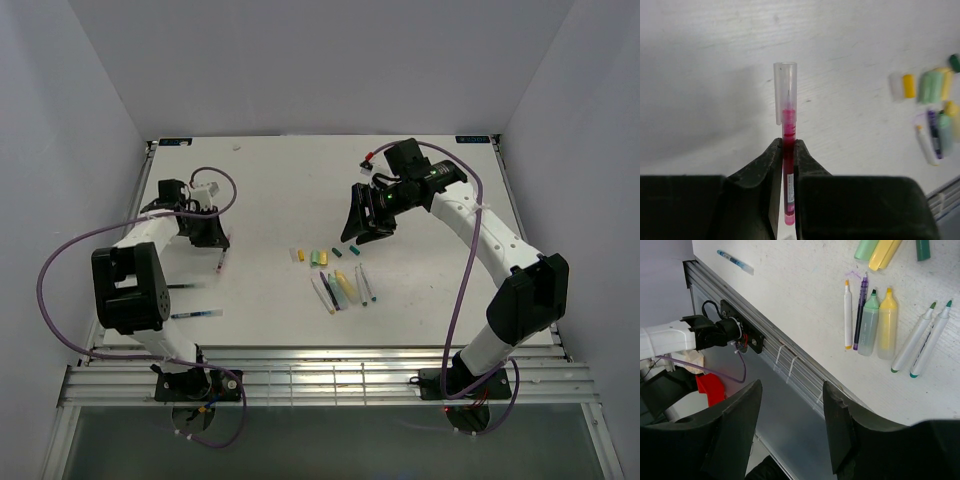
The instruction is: Open the pen caps
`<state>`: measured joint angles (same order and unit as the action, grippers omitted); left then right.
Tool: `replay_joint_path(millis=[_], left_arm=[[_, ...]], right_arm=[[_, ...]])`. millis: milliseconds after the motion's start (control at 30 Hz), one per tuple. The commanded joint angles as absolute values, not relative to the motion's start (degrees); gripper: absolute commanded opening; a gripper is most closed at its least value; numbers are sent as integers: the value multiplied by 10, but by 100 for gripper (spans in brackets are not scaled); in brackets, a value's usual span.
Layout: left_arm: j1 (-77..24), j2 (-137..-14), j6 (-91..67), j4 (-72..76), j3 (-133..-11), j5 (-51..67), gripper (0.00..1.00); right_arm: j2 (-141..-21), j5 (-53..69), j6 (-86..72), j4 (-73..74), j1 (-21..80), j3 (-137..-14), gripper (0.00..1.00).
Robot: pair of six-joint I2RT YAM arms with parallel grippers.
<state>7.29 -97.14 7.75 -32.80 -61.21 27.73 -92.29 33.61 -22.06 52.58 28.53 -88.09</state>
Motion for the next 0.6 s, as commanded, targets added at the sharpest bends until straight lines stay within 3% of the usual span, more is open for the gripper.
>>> replay_joint_path(millis=[0,100,300,567], left_arm=[[56,-893,-54,-288,-642,414,0],[30,-832,-170,-188,-611,452,0],[-62,-707,-358,-37,-520,468,0],[-94,-570,-501,-5,-427,449,0]], right_arm=[[-921,348,-214,508,287,-922,59],[-940,373,-226,493,292,-950,65],[-996,424,-264,458,327,-1028,66],[-1026,451,-353,319,379,-1042,63]])
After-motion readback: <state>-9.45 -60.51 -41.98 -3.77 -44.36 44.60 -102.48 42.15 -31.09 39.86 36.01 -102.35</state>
